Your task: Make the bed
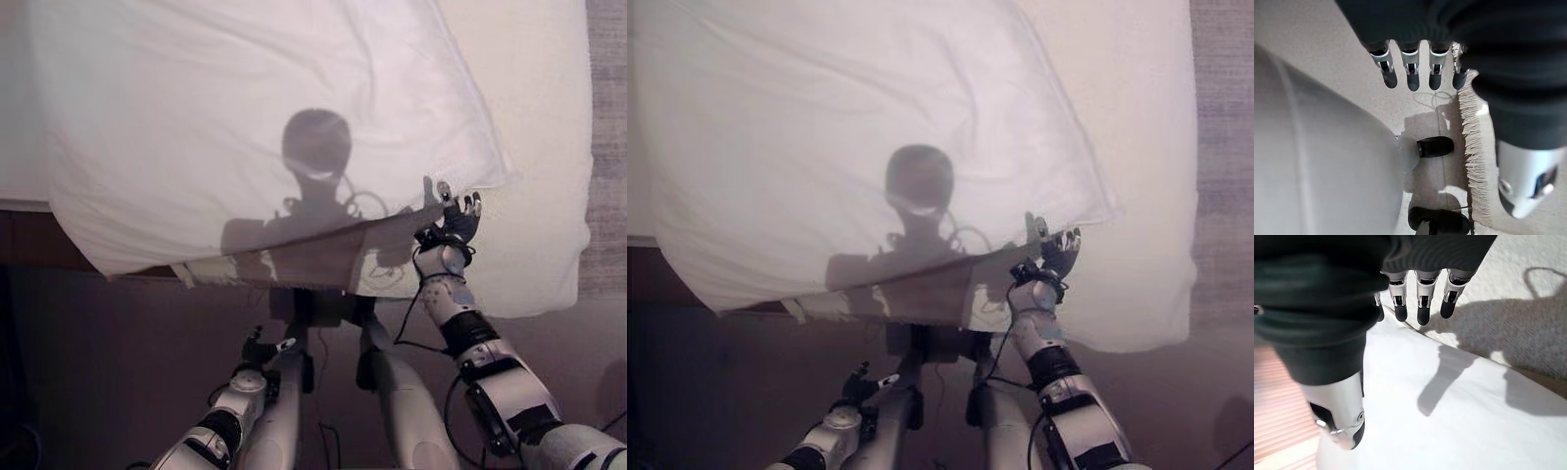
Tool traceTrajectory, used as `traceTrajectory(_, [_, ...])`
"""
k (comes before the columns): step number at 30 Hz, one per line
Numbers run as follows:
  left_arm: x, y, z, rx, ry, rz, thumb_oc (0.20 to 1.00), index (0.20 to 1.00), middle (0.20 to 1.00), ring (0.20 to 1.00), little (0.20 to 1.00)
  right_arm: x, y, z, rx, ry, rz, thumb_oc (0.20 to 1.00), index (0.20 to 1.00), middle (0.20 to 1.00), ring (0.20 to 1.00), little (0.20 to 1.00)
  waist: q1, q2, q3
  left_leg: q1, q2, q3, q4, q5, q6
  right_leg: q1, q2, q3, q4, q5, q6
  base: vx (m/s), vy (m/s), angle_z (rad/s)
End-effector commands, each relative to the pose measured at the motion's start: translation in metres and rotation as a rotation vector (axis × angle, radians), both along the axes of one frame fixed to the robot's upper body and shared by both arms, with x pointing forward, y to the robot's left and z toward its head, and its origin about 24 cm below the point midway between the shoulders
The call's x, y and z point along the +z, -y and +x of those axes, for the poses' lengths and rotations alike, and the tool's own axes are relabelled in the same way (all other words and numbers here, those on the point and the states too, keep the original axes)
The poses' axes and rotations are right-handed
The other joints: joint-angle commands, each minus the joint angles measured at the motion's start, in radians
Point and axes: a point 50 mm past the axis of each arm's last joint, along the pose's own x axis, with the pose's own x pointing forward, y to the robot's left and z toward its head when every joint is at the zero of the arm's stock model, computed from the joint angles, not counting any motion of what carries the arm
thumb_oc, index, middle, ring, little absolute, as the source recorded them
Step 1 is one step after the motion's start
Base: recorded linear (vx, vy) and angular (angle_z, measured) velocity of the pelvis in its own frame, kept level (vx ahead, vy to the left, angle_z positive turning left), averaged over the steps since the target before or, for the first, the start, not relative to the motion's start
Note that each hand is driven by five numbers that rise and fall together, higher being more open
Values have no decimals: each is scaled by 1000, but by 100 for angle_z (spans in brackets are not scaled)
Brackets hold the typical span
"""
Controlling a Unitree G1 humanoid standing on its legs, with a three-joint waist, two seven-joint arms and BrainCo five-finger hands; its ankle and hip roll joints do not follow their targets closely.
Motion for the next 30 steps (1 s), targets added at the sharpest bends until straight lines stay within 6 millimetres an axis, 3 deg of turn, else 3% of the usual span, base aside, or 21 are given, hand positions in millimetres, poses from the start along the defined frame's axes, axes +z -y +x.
traceTrajectory(1, [-5,-5,-8,-5,-23,-1,1000,1000,1000,1000,1000,34,12,9,-10,126,42,1000,1000,1000,1000,1000,42,-30,-9,15,-48,49,1,-62,-19,20,-36,75,32,37,75,0,0,0])
traceTrajectory(9, [-2,-2,-5,-32,-6,-20,1000,1000,1000,1000,1000,61,21,28,14,106,19,1000,1000,1000,1000,1000,69,-11,-9,5,-51,44,1,-61,-21,14,-41,68,30,38,77,6,9,3])
traceTrajectory(16, [0,0,-2,-44,8,-38,1000,1000,1000,1000,1000,89,26,36,30,190,120,1000,1000,1000,1000,1000,92,1,-9,-6,-56,39,1,-60,-24,9,-45,63,26,40,80,0,0,0])
traceTrajectory(19, [2,-4,-2,-49,24,-42,1000,1000,1000,1000,1000,132,18,37,89,320,32,1000,1000,1000,1000,1000,104,3,-9,-9,-56,36,1,-62,-26,9,-46,57,25,37,84,0,0,0])
traceTrajectory(20, [2,-4,-1,-49,25,-42,1000,1000,1000,1000,1000,133,18,37,90,321,32,1000,1000,1000,1000,1000,103,2,-9,-13,-57,36,1,-57,-25,5,-47,57,25,41,84,0,0,0])
traceTrajectory(21, [2,-6,-2,-54,24,-36,1000,1000,1000,1000,1000,151,10,36,130,378,-11,1000,1000,1000,1000,1000,106,-2,-9,-10,-56,36,1,-61,-26,10,-45,56,26,37,85,0,0,0])
traceTrajectory(24, [1,-9,-3,-54,17,-27,1000,1000,1000,1000,1000,165,2,36,164,405,-62,1000,1000,1000,1000,1000,107,-8,-9,-9,-55,34,1,-60,-27,10,-45,55,28,36,85,7,3,2])
traceTrajectory(30, [2,-13,0,-77,11,12,1000,1000,1000,1000,1000,176,-1,52,150,76,-492,1000,1000,1000,1000,1000,110,-40,-9,-28,-51,33,2,-51,-20,-12,-43,59,45,38,80,0,0,0])
